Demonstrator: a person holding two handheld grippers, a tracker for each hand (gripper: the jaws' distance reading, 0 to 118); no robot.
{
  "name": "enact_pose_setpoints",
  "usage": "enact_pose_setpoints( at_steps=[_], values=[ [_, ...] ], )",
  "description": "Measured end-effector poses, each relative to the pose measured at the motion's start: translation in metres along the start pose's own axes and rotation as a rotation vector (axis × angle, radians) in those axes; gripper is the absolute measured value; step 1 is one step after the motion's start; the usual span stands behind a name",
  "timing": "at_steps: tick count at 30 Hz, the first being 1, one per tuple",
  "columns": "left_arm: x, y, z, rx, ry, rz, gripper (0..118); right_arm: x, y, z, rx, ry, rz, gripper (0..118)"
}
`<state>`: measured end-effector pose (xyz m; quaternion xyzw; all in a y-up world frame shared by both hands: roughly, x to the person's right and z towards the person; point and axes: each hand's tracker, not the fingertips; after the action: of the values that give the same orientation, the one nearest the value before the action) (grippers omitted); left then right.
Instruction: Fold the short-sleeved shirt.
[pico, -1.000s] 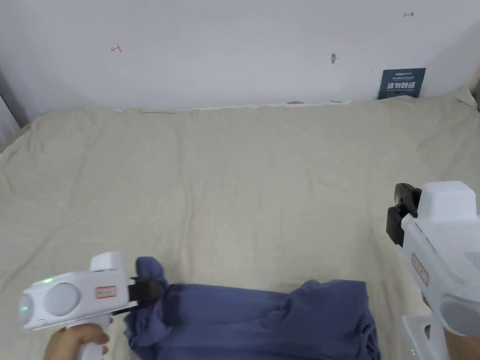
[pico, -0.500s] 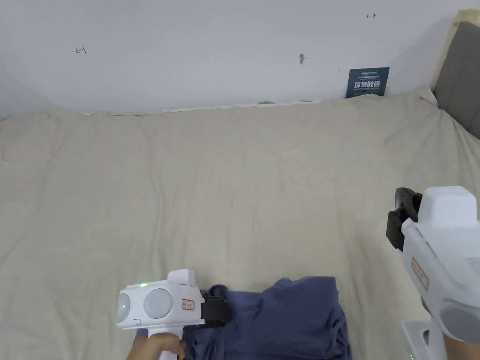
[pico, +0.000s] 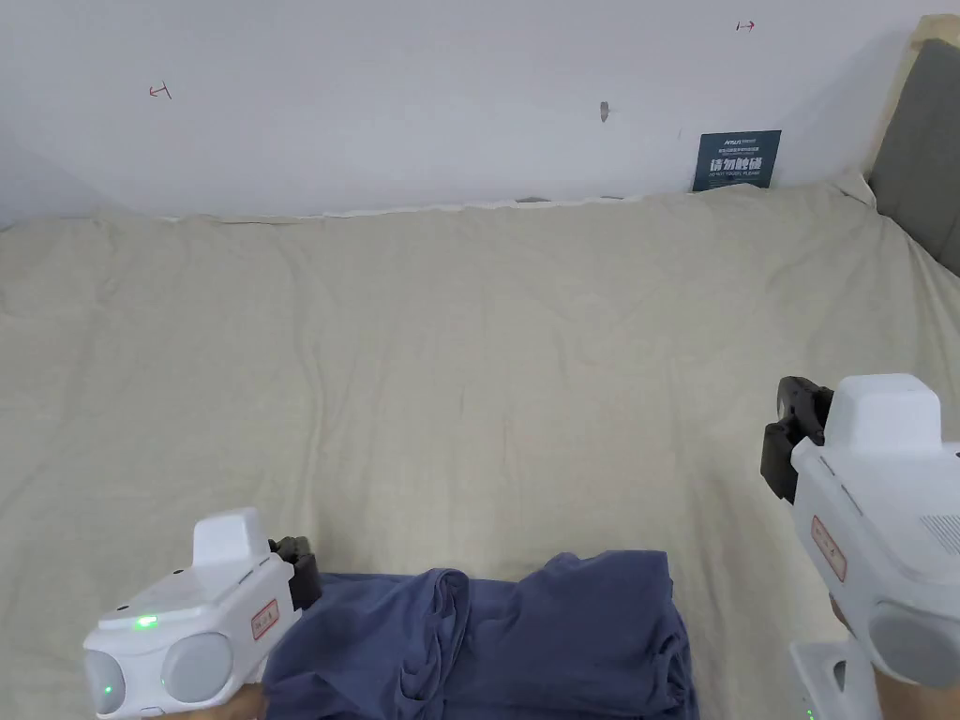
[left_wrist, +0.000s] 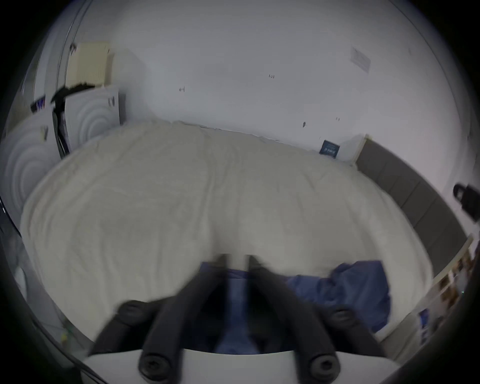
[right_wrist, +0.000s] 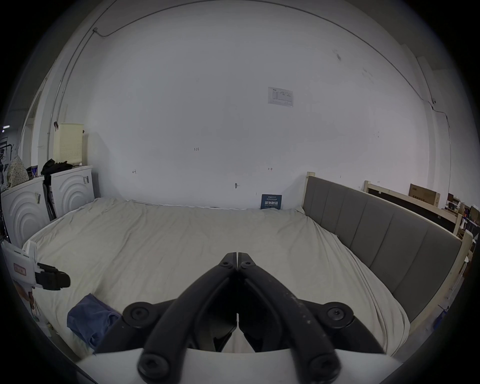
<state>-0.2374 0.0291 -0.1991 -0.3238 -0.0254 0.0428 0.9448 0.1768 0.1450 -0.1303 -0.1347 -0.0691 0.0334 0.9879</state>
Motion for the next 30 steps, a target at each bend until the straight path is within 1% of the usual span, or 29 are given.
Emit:
enact_pose_setpoints(
  at_steps=[1,3,6,8,13,16,20,21,23,26,30],
  values=[
    [0.000,-0.004,-0.003,-0.010,0.016,-0.043,2,0.000,0.000,0.000,-0.001,0.001,-0.002,1],
    [0.004,-0.016,-0.011,-0.041,0.018,-0.075,1,0.000,0.000,0.000,-0.002,0.001,-0.006,1],
    [0.022,-0.034,-0.024,-0.100,0.018,-0.145,1,0.000,-0.001,0.000,-0.006,-0.001,-0.008,1],
    [0.035,-0.047,-0.032,-0.128,0.002,-0.153,1,0.002,-0.002,0.000,-0.010,-0.003,-0.008,1],
    [0.075,-0.077,-0.050,-0.249,-0.097,-0.191,1,0.007,-0.005,0.000,-0.019,-0.012,-0.006,1],
    [0.097,-0.091,-0.057,-0.283,-0.136,-0.196,0,0.009,-0.006,-0.001,-0.024,-0.019,-0.007,1],
    [0.105,-0.092,-0.059,-0.278,-0.112,-0.225,0,0.009,-0.007,-0.002,-0.031,-0.017,-0.011,1],
    [0.099,-0.088,-0.060,-0.291,-0.126,-0.206,0,0.008,-0.007,-0.002,-0.031,-0.016,-0.010,2],
    [0.086,-0.077,-0.056,-0.312,-0.184,-0.124,0,0.007,-0.007,-0.002,-0.031,-0.011,-0.009,1],
    [0.062,-0.054,-0.040,-0.275,-0.268,0.011,1,0.005,-0.006,-0.002,-0.028,-0.008,-0.008,2],
    [0.012,-0.023,-0.030,-0.271,-0.396,0.172,3,0.003,-0.005,-0.004,-0.030,-0.004,-0.008,1]
  ],
)
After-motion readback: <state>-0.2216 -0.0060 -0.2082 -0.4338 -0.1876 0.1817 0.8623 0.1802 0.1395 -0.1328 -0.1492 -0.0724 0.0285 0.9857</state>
